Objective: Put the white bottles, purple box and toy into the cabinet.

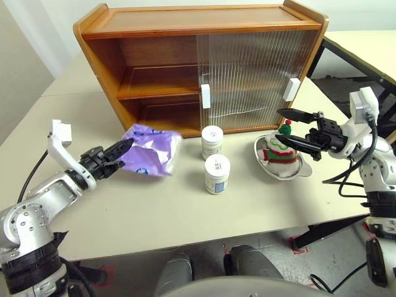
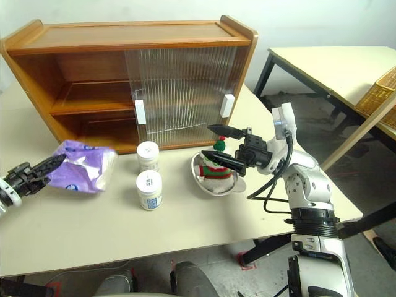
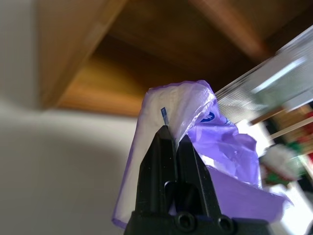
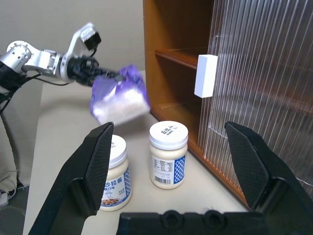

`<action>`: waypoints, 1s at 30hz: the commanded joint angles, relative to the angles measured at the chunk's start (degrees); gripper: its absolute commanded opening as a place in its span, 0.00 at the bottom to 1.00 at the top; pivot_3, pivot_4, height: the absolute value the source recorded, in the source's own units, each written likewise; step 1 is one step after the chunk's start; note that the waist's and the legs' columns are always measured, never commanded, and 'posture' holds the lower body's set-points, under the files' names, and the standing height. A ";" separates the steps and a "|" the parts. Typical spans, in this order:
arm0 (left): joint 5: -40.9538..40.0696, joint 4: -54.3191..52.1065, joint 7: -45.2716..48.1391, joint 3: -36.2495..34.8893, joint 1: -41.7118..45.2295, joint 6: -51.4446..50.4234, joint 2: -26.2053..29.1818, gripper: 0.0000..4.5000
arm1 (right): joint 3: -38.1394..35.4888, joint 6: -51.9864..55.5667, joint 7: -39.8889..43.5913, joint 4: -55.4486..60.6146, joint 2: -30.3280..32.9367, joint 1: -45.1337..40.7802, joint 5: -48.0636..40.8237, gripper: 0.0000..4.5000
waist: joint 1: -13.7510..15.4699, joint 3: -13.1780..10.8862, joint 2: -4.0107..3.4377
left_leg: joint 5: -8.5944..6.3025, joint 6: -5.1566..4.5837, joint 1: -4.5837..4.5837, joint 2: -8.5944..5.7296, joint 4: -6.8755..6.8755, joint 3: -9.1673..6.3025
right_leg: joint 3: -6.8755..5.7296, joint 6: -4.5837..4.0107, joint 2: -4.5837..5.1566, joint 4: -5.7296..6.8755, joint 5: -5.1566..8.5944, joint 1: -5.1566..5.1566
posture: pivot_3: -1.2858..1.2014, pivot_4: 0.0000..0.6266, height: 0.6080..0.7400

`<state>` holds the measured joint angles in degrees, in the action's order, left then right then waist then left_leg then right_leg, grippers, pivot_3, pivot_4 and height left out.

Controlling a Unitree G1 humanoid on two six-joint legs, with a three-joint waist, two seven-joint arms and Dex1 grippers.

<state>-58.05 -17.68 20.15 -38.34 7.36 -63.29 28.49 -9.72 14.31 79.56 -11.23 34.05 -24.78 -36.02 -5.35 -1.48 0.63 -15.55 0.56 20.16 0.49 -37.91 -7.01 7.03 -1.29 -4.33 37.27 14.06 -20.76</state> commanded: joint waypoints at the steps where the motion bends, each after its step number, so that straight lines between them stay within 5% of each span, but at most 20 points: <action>1: -4.87 -1.24 -4.16 -1.38 2.59 -0.42 -0.58 0.01 | 0.56 0.12 0.66 -0.15 0.11 -0.81 0.03 1.00 | 0.08 -0.01 0.02 | 0.00 0.00 -0.08 0.00 0.01 0.01 | 0.01 0.02 0.00 0.00 0.02 0.09 | 0.47 0.04 1.00; 8: -13.46 -0.64 -14.95 -0.12 10.76 1.95 -2.28 0.01 | 0.29 -0.24 0.97 -0.62 -0.03 -0.90 0.09 1.00 | 0.39 -0.06 0.09 | 0.01 -0.02 -0.37 0.01 -0.05 0.16 | 0.02 0.53 -0.02 0.01 0.31 0.42 | 0.47 0.02 1.00; 19: -0.07 10.40 -22.23 10.22 26.17 14.19 -6.39 0.01 | 0.37 -0.25 -0.73 1.24 -1.61 0.07 -0.01 1.00 | 0.55 -0.05 0.15 | 0.06 -0.12 -0.39 -0.01 -0.15 0.80 | 0.06 0.64 -0.02 0.00 0.26 0.50 | 0.46 0.01 1.00; 30: 9.63 23.00 -19.32 13.03 34.34 25.26 -9.44 0.01 | -0.54 0.35 -2.52 4.74 -2.92 2.64 -1.97 1.00 | -0.45 -0.10 0.33 | -0.03 -0.32 -0.30 -0.07 -0.35 0.99 | 0.14 0.85 -0.05 -0.03 0.27 0.48 | 0.44 0.00 1.00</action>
<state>-49.64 3.24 -0.38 -26.46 40.42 -39.54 19.49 -10.02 14.20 77.21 -7.57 31.36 -22.60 -36.97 -5.79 -1.58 0.96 -15.59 0.22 19.87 0.40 -38.30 -6.02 7.16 -0.41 -4.43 37.23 14.33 -20.27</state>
